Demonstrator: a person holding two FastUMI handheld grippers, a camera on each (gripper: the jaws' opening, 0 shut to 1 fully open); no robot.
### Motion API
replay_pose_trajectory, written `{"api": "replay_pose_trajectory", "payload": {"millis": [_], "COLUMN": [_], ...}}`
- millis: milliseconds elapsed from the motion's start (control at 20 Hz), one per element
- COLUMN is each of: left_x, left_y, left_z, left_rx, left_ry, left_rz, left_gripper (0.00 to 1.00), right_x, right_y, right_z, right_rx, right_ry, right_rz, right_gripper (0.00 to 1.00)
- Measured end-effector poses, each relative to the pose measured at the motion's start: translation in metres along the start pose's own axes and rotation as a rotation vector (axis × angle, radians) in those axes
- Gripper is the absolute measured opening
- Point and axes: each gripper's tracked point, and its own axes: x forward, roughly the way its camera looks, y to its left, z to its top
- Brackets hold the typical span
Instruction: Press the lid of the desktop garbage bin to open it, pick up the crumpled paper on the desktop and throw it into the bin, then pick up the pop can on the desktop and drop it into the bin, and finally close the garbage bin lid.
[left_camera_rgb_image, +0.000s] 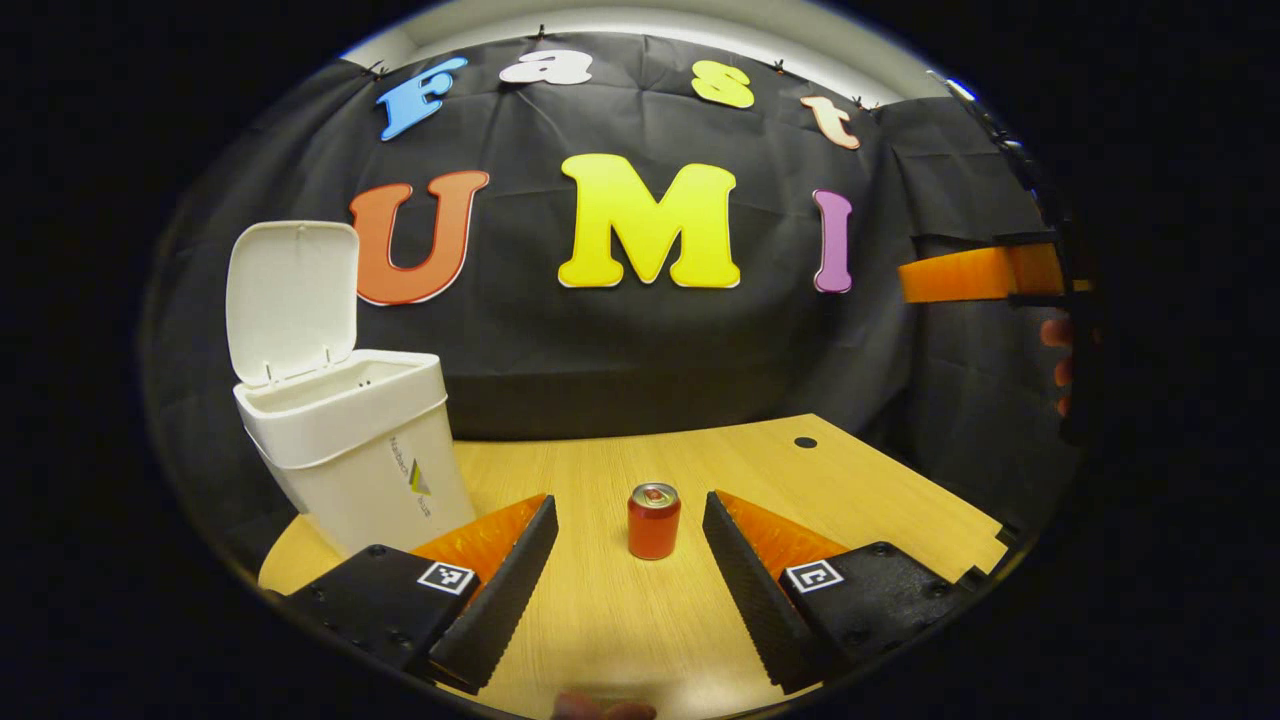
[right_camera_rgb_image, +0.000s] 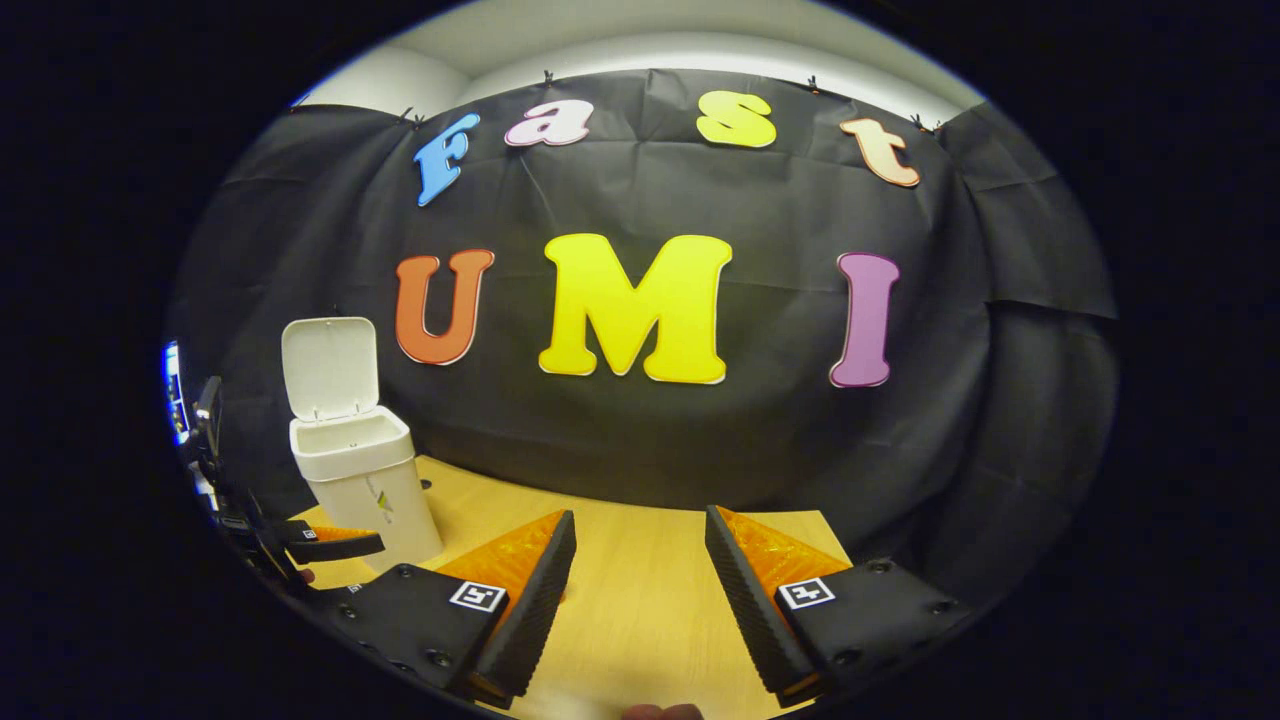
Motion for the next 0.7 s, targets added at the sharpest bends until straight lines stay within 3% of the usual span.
{"api": "replay_pose_trajectory", "payload": {"millis": [450,700], "left_x": [0.086,0.119], "left_y": [-0.015,-0.012], "left_z": [-0.069,-0.098], "left_rx": [-0.011,-0.042], "left_ry": [0.084,0.132], "left_rz": [0.042,0.072], "left_gripper": [0.98,0.98], "right_x": [-0.008,0.002], "right_y": [-0.063,-0.074], "right_z": [-0.046,-0.057], "right_rx": [-0.006,-0.022], "right_ry": [0.115,0.145], "right_rz": [-0.106,-0.098], "right_gripper": [0.83,0.83]}}
